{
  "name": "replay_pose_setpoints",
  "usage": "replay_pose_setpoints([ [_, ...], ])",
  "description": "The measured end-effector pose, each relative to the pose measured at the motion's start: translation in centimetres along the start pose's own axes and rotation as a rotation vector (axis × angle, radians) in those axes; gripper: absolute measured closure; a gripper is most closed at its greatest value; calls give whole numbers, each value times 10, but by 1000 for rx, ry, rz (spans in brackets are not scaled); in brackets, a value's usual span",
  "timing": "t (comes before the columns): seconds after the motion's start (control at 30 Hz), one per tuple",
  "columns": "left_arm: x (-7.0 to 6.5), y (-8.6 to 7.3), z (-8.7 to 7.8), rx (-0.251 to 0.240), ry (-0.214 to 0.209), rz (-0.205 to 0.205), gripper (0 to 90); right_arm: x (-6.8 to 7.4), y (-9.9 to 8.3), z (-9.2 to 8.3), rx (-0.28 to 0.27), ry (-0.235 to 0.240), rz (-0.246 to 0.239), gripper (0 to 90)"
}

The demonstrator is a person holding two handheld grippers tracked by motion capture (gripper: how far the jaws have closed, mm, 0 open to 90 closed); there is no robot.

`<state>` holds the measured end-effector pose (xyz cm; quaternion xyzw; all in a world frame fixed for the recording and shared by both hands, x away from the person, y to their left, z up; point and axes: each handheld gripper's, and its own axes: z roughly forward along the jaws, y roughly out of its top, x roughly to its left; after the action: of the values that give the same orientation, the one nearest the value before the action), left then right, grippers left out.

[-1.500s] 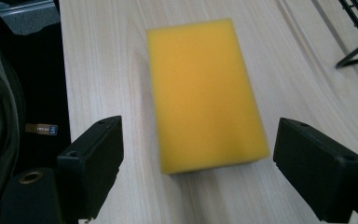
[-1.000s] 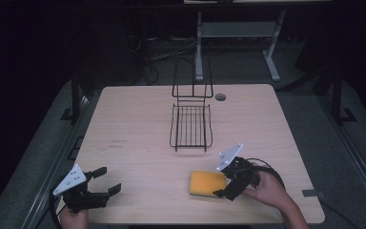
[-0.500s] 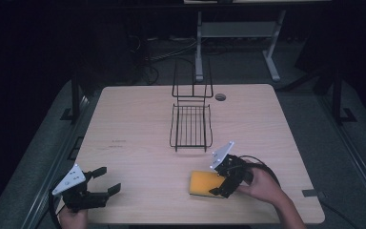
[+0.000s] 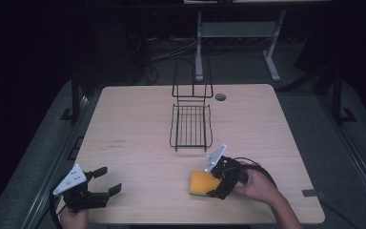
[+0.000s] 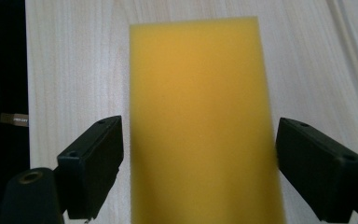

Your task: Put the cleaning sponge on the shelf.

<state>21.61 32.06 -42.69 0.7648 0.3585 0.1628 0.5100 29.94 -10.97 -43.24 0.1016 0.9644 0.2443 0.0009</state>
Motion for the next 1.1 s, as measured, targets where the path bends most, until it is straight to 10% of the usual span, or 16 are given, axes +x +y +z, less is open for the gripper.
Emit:
replay_pose_setpoints([
  [1.1, 0, 0, 1, 1, -4, -4, 140, 2, -5, 8, -7, -12, -11, 216],
])
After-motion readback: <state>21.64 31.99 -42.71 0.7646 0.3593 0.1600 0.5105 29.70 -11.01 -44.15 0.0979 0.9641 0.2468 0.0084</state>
